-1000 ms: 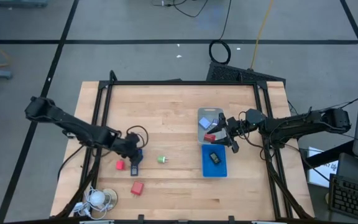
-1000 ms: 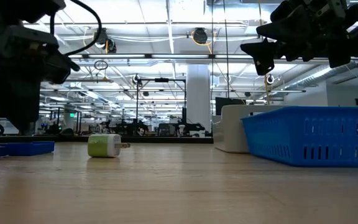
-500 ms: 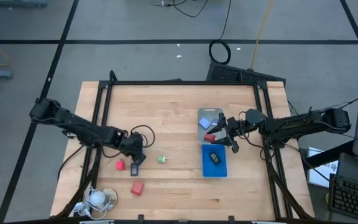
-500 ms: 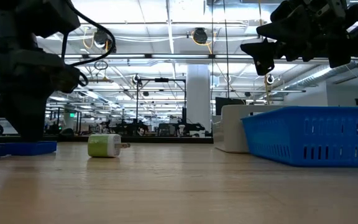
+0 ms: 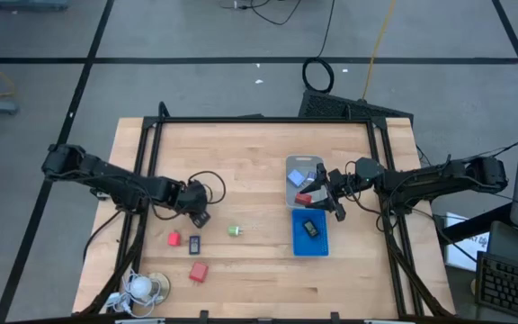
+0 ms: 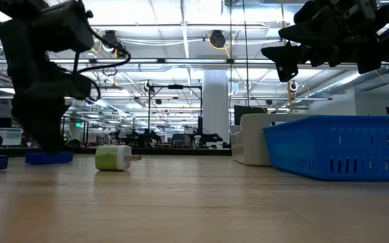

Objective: Pick & Place Office items
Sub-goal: Put the top blue digital clock into the blue bin

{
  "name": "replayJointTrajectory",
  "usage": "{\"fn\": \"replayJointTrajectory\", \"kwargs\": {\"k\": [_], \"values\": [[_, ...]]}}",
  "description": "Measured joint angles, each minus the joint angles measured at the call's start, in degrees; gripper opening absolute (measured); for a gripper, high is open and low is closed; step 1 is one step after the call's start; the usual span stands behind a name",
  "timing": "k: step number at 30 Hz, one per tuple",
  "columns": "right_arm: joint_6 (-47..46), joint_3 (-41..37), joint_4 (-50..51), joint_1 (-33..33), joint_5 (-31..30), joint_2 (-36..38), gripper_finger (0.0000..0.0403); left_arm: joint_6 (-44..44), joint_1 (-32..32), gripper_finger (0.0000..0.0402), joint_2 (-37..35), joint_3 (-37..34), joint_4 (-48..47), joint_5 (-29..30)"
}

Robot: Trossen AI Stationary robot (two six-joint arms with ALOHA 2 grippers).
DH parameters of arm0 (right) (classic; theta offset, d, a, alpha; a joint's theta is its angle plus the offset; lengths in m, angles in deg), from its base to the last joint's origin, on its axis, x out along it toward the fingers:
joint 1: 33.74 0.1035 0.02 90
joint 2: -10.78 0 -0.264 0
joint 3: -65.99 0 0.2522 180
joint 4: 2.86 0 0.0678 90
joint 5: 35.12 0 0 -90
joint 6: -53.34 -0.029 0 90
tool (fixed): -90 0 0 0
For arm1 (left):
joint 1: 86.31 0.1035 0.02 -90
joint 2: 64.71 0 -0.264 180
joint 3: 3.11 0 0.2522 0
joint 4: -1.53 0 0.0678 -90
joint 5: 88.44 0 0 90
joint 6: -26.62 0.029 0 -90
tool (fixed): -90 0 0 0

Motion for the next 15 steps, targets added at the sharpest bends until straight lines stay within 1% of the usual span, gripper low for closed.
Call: {"fn": "replayJointTrajectory", "kwargs": {"k": [6,8,11,13,15], "values": [[0.0,0.0,0.0,0.0,0.0,0.0,0.0215,0.3,2.6,0.0165,-0.1,4.1,-7.6,4.4],[0.0,0.0,0.0,0.0,0.0,0.0,0.0215,0.6,2.9,0.0166,-0.1,5.5,-8.6,5.3],[0.0,0.0,0.0,0.0,0.0,0.0,0.0215,1.2,2.9,0.0166,-0.1,7.4,-8.7,5.2],[0.0,0.0,0.2,0.0,0.0,0.0,0.0215,-1.3,2.9,0.0166,-0.1,8.2,-9.1,5.0],[0.1,0.0,0.4,0.0,0.0,0.0,0.0215,-6.4,2.9,0.0166,-0.1,8.5,-10.0,4.3]]}}
